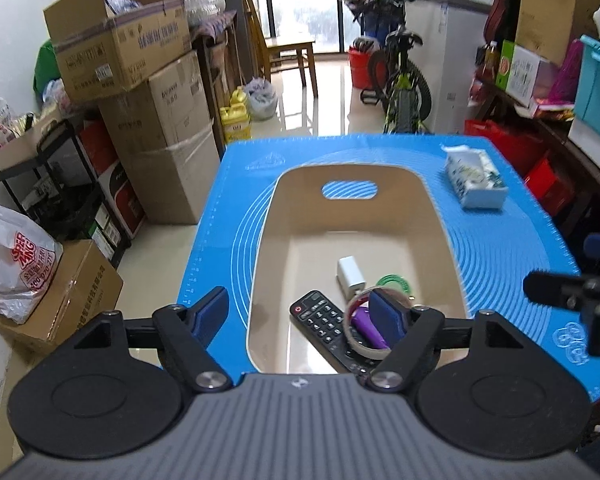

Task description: Organize rigid objects

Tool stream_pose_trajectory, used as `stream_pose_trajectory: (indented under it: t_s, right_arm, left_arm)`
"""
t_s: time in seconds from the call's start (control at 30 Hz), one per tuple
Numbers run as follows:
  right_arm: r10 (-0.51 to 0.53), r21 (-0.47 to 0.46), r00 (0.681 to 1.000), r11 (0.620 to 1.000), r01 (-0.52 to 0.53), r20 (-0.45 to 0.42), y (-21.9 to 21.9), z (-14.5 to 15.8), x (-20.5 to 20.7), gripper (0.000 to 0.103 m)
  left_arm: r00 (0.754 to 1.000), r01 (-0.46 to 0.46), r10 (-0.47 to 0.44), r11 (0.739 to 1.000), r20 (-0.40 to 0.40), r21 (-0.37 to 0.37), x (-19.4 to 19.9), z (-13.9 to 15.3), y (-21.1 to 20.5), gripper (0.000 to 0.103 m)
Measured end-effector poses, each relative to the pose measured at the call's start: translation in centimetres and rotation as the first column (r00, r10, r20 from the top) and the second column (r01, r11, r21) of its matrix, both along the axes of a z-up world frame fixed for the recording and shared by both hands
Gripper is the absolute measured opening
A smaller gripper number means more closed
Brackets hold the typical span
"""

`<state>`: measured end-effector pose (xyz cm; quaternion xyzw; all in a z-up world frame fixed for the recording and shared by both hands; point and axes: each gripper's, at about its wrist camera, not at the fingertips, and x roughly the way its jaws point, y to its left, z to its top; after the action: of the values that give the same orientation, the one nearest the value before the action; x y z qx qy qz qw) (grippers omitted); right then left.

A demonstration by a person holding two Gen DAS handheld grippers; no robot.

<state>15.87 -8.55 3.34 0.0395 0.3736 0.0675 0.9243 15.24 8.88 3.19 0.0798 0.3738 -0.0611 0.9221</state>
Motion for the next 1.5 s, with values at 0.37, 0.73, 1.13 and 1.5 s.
stream_pose_trajectory:
  t_s: [0.37,0.73,1.13,1.5]
  right_arm:
    - [-0.096,0.017,0.995,0.995,0.096,0.011,-2.7,3.3,-9.0,0.094]
    - [-0.119,-0.002,0.992,0.993,0.119,0.036,-4.1,5.9,-16.4,0.094]
    - [-0.083,-0.006,0.995,0.996,0.084,0.049,-3.5,7.1,-21.1,0.094]
    - [-0.094,0.003,0.995,0.996,0.094,0.033,-3.9,6.9,-21.9,0.094]
  left_arm:
    - [0.997,-0.029,0.031,0.999,0.066,-0.034,-7.0,4.3,-0.6,0.077]
    - [0.996,-0.040,0.042,0.999,0.073,-0.030,-13.8,5.3,-1.9,0.077]
    - [0.997,-0.064,0.065,0.998,0.049,-0.023,-18.0,4.6,-2.2,0.077]
    - [0.998,-0.030,0.031,0.999,0.050,-0.010,-18.8,4.1,-3.4,0.077]
